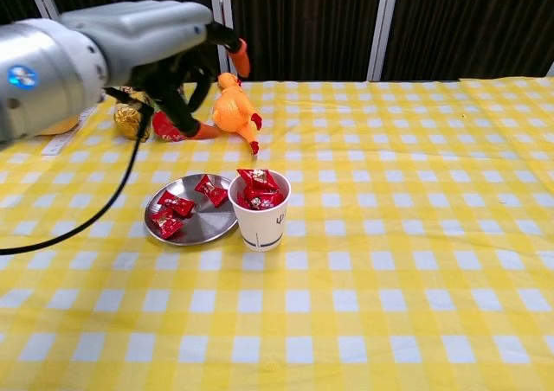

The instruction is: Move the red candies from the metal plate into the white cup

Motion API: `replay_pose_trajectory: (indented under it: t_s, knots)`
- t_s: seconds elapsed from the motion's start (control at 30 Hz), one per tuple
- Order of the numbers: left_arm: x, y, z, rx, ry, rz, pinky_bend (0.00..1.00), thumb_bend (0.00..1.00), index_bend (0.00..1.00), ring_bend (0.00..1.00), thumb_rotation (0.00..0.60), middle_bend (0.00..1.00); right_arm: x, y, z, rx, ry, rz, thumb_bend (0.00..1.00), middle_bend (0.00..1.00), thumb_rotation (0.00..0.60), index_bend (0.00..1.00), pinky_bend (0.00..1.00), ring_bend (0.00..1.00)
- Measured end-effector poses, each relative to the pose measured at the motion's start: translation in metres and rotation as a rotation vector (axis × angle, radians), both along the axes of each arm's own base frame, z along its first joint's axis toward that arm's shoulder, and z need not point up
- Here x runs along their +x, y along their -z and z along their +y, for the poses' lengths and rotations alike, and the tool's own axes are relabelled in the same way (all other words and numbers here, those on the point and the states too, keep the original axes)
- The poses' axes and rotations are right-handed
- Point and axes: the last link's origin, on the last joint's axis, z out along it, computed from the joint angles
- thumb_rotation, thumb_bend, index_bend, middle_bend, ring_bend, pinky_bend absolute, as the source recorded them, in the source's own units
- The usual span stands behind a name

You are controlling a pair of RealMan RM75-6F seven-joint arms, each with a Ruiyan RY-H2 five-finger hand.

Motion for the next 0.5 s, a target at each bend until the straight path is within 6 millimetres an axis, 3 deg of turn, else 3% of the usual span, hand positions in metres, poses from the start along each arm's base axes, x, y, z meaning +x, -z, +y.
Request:
replay_pose_trajectory:
  t_s: [0.17,0.23,0.33,0.5]
  knots:
    - [-0.053,-0.029,-0.023,0.063,-0.024,0.025,0.21,0.21,0.02,0.11,0.6,0.07,-0.001,-0.001,-0.001,-0.004,-0.009,0.047,0.39,0.0,0.6,0.0,0.0,0.0]
    - [-0.079,-0.042,-0.037,0.089,-0.032,0.03,0.1,0.19,0.0,0.03,0.6,0.01,-0.002,-0.001,-0.001,-0.008,-0.013,0.076,0.39,0.0,0.6,0.0,0.0,0.0]
    - [-0.117,-0.06,-0.063,0.115,-0.046,0.019,0.0,0.16,0.0,0.0,0.6,0.0,-0.003,0.0,-0.001,-0.021,-0.021,0.125,0.39,0.0,0.6,0.0,0.0,0.0]
    - [-0.182,-0.089,-0.107,0.165,-0.077,0.051,0.0,0.15,0.0,0.0,0.6,0.0,-0.004,0.002,-0.002,-0.058,-0.035,0.203,0.39,0.0,0.6,0.0,0.0,0.0]
